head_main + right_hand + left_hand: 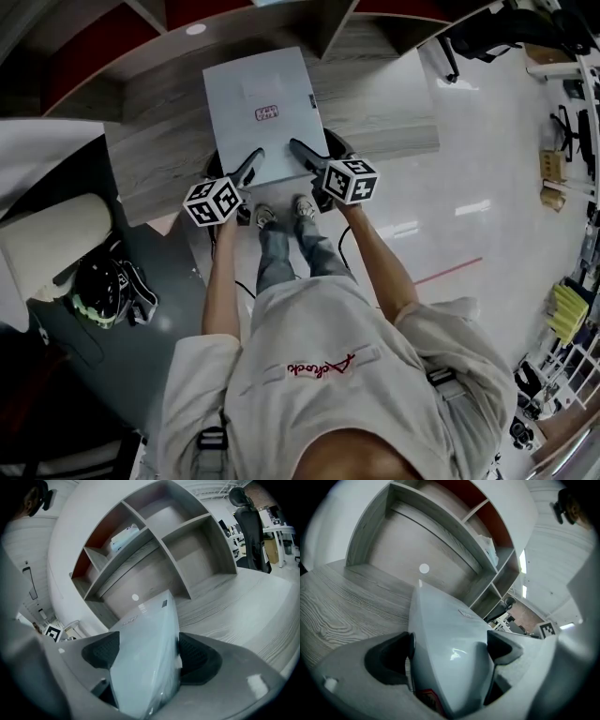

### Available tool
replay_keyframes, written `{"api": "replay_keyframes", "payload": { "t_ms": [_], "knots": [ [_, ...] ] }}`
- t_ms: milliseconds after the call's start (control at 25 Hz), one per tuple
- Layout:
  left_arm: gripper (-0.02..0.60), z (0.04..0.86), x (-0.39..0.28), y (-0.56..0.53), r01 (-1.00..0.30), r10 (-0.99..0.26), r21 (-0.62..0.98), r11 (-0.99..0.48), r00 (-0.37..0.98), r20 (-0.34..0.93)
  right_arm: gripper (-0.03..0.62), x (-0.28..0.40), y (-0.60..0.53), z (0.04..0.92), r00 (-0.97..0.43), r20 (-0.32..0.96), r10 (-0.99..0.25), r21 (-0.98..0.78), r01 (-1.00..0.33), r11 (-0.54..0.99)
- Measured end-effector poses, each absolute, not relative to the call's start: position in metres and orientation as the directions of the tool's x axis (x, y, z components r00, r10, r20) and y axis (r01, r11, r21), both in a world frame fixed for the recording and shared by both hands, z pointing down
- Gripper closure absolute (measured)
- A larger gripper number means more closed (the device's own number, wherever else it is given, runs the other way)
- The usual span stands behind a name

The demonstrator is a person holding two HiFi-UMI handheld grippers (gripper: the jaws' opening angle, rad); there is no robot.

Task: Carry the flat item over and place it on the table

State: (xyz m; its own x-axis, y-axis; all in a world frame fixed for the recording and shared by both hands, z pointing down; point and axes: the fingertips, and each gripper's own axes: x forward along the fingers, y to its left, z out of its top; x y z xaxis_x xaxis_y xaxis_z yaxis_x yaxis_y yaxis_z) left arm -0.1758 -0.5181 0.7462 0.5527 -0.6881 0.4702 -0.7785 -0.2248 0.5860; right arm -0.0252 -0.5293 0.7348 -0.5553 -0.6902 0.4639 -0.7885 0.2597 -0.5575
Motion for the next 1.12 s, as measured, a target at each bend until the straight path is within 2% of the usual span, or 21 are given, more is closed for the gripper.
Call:
{"api": "replay_keyframes", "payload": {
  "t_ms": [480, 600, 720, 1000, 1120],
  "knots": [
    [0.048, 0.780, -0.178, -0.528, -0.791, -0.640, 0.574, -0.211, 0.556, 0.531, 0.191, -0.031, -0.541, 0.768, -0.564, 0.499, -0.658, -0.550, -0.793, 0.262],
    [0.011, 0.793, -0.173, -0.523, -0.806, -0.587, 0.549, -0.221, 0.559, 0.586, 0.201, -0.032, -0.537, 0.776, -0.553, 0.545, -0.631, -0.499, -0.818, 0.286],
    [0.008, 0.801, -0.173, -0.521, -0.829, -0.566, 0.504, -0.241, 0.542, 0.622, 0.203, -0.033, -0.535, 0.783, -0.537, 0.580, -0.612, -0.459, -0.837, 0.299],
    [0.008, 0.788, -0.180, -0.524, -0.870, -0.607, 0.398, -0.290, 0.489, 0.626, 0.197, -0.036, -0.538, 0.774, -0.518, 0.573, -0.635, -0.385, -0.854, 0.348],
    [0.009, 0.776, -0.179, -0.524, -0.873, -0.628, 0.375, -0.312, 0.486, 0.608, 0.219, -0.028, -0.539, 0.766, -0.484, 0.563, -0.670, -0.343, -0.874, 0.343]
  ]
}}
